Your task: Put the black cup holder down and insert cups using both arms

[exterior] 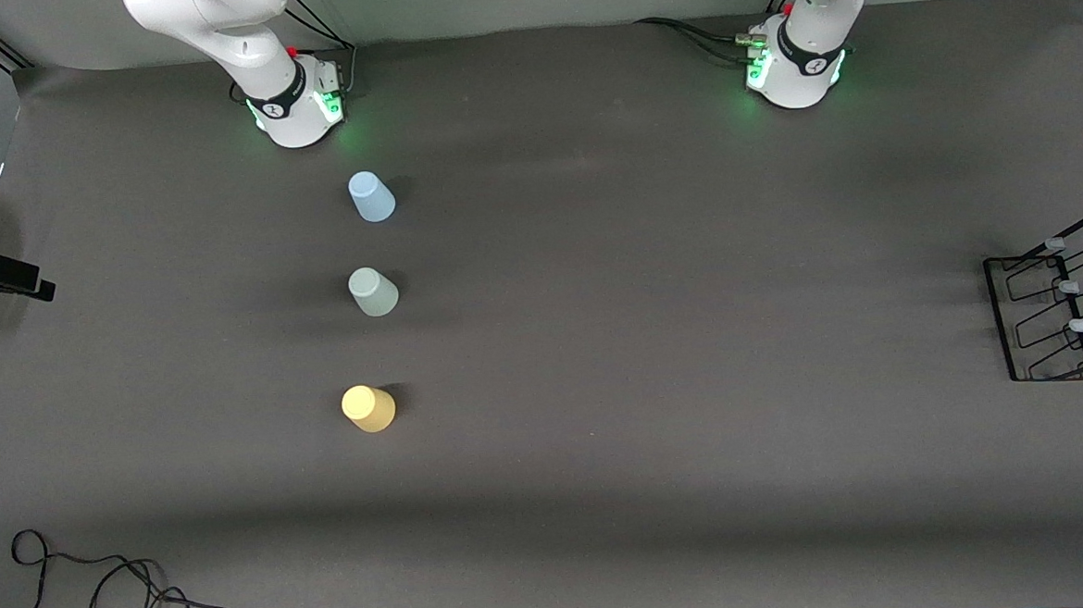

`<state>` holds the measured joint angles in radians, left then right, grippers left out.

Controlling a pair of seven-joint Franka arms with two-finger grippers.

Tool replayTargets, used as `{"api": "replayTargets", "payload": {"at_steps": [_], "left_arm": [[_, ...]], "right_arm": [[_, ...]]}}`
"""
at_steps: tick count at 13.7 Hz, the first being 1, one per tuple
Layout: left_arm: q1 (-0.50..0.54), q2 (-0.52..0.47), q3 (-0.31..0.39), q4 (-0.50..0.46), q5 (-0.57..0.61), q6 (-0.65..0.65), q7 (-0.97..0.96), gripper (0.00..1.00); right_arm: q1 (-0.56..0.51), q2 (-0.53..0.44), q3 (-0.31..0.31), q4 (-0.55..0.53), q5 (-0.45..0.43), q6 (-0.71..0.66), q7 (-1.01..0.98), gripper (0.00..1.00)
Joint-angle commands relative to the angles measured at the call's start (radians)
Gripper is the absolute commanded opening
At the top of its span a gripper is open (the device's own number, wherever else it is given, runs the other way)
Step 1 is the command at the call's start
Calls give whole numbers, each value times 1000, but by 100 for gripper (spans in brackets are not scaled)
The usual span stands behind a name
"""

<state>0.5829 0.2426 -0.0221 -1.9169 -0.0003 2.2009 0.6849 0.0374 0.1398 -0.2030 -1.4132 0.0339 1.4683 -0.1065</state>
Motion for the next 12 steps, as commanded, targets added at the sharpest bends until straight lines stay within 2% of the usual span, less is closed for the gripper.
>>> {"api": "replayTargets", "payload": {"at_steps": [1, 4, 5, 6, 7, 8, 9, 10, 12], "left_arm": [[-11, 38, 4, -8, -15, 65, 8, 100], [-9, 47, 5, -5, -30, 65, 8, 99], [-9, 47, 5, -4, -30, 65, 8, 94], [-9, 47, 5, -5, -30, 65, 8, 84], [-8, 47, 5, -4, -30, 63, 8, 60], [-3, 47, 5, -4, -32, 63, 10, 31], [2, 47, 5, -2, -33, 63, 10, 10], [0, 47, 5, -2, -33, 60, 8, 0], [3, 46, 5, -1, -35, 57, 7, 0]], "right_arm": [[-11, 9, 5, 20, -12, -19, -27, 100], [-11, 9, 5, 20, -12, -19, -25, 100], [-10, 9, 5, 20, -14, -19, -25, 100], [-11, 9, 5, 22, -12, -19, -27, 100], [-11, 9, 5, 20, -12, -19, -27, 100], [-10, 9, 5, 20, -12, -19, -27, 100], [-11, 10, 5, 22, -12, -19, -27, 100], [-11, 9, 5, 22, -12, -19, -27, 100], [-11, 10, 5, 22, -12, -19, -27, 100]]}}
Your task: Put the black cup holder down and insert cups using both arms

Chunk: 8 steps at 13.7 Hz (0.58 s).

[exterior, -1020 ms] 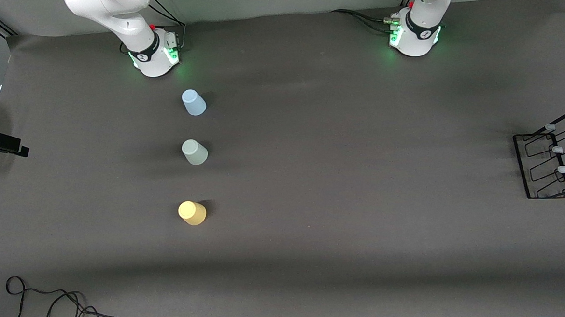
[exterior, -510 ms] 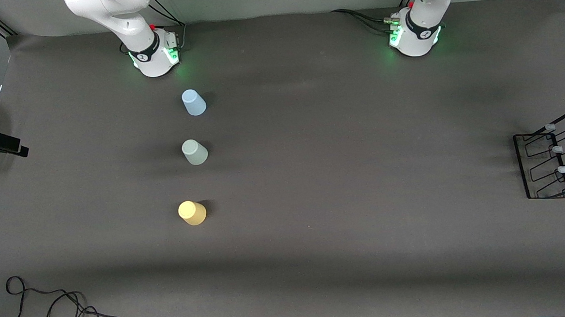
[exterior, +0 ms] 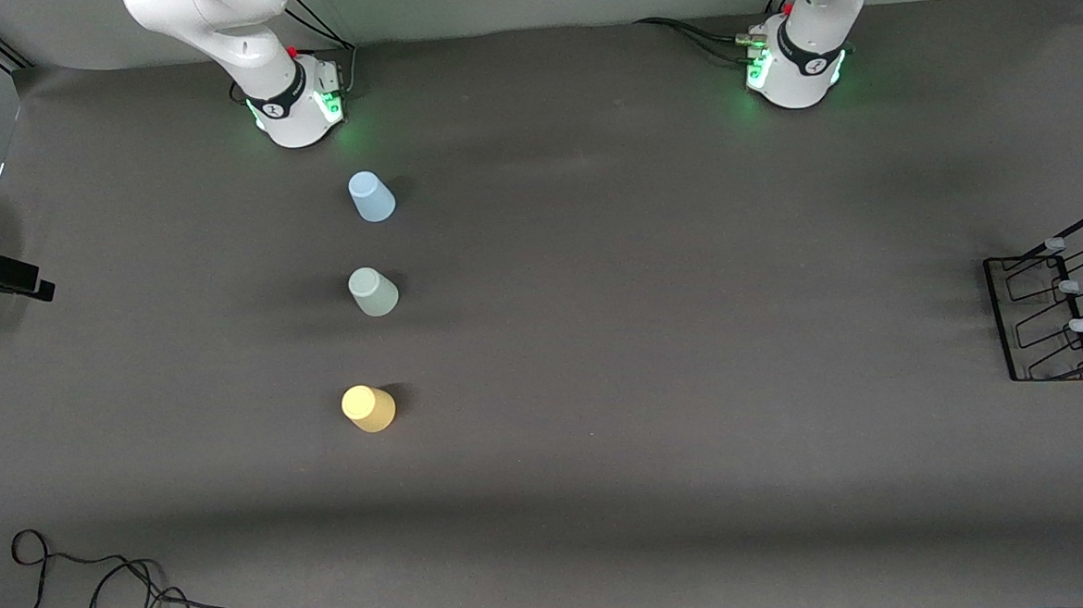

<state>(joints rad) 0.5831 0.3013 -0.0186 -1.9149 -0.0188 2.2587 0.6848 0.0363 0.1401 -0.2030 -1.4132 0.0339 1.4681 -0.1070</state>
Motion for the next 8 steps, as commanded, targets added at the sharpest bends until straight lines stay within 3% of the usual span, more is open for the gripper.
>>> {"api": "replayTargets", "payload": {"at_steps": [1, 6, 8], "left_arm": [[3, -14, 2, 0, -16, -2, 7, 0], [-6, -40, 2, 37, -15, -37, -45, 0], [-8, -54, 2, 130, -16, -160, -48, 0]], "right_arm": [[-10, 9, 5, 20, -12, -19, -26, 100], [-12, 9, 5, 20, -14, -19, -26, 100], [-19, 9, 5, 20, -12, -19, -28, 100]]}}
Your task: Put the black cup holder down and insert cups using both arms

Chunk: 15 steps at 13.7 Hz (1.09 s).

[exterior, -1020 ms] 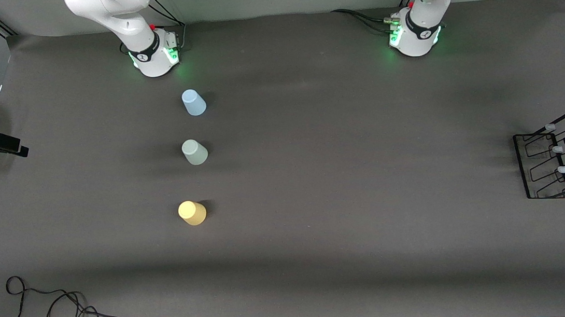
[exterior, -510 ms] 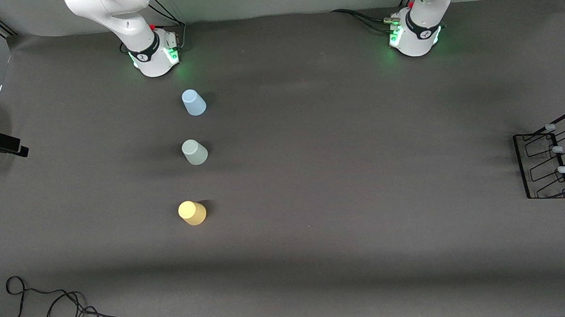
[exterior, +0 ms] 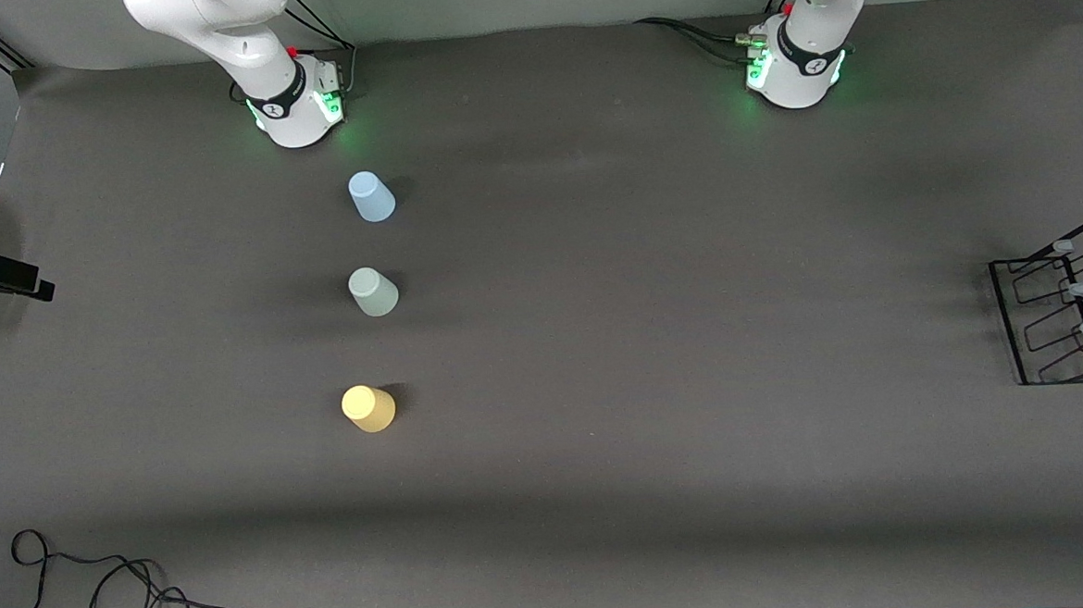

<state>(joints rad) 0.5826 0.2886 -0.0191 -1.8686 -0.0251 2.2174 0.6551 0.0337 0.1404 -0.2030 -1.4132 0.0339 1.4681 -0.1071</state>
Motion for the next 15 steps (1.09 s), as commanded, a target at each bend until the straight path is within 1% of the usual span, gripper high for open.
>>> {"api": "replayTargets", "payload": {"at_steps": [1, 3, 5, 8, 10, 12, 15], "left_arm": [[-12, -40, 1, 148, -10, -193, -28, 0], [-45, -40, -1, 245, 0, -309, -80, 0], [-111, -51, -2, 281, 5, -384, -158, 0], [-265, -77, -2, 327, 8, -473, -288, 0], [-376, -74, -4, 351, 8, -501, -389, 0], [-493, -72, -7, 353, 7, -502, -512, 0], [-703, -63, -7, 368, -2, -499, -728, 0]], "right_arm": [[-17, 8, 5, 20, -12, -18, -29, 100], [-18, 8, 5, 20, -12, -18, -29, 100], [-17, 8, 5, 20, -12, -18, -29, 100], [-18, 8, 5, 20, -12, -18, -29, 100], [-17, 8, 5, 20, -12, -18, -29, 100], [-18, 8, 5, 20, -12, -18, -29, 100], [-18, 10, 5, 20, -12, -20, -29, 100]]}}
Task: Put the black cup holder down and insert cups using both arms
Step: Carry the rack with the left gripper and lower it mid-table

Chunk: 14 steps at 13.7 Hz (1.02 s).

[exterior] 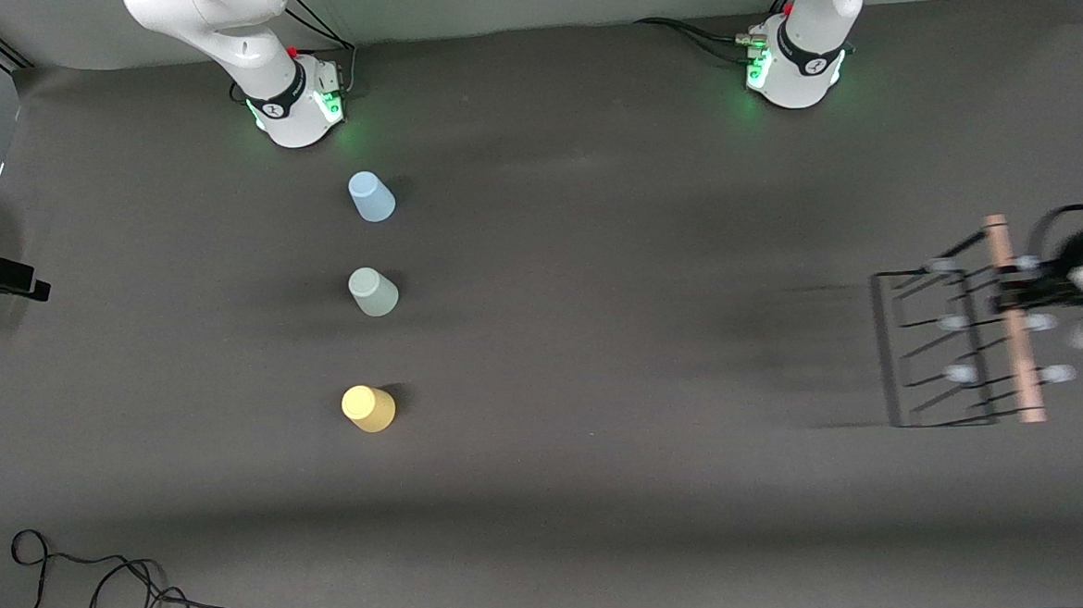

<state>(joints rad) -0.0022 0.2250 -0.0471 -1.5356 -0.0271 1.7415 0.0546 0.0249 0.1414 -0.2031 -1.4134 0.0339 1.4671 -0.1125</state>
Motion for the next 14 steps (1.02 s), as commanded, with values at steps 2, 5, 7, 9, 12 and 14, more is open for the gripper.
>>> {"api": "replayTargets", "payload": {"at_steps": [2, 5, 7, 9, 12, 14], "left_arm": [[-258, 14, 21, 40, -2, -17, -286, 0], [-442, 55, 19, 70, 10, -4, -497, 0], [-537, 100, 19, 113, 9, -2, -605, 0], [-637, 138, 21, 137, 9, 4, -695, 0], [-751, 200, 19, 166, 38, 90, -783, 0], [-792, 241, 21, 169, 45, 154, -841, 0]], "right_arm": [[-11, 7, 5, 21, -12, -24, -24, 100], [-13, 7, 5, 21, -12, -25, -39, 100], [-14, 7, 4, 21, -12, -25, -42, 100], [-14, 7, 4, 14, -12, -27, -46, 100], [-16, 6, 4, 7, -12, -31, -46, 100], [-16, 6, 4, 7, -12, -33, -46, 100]]}}
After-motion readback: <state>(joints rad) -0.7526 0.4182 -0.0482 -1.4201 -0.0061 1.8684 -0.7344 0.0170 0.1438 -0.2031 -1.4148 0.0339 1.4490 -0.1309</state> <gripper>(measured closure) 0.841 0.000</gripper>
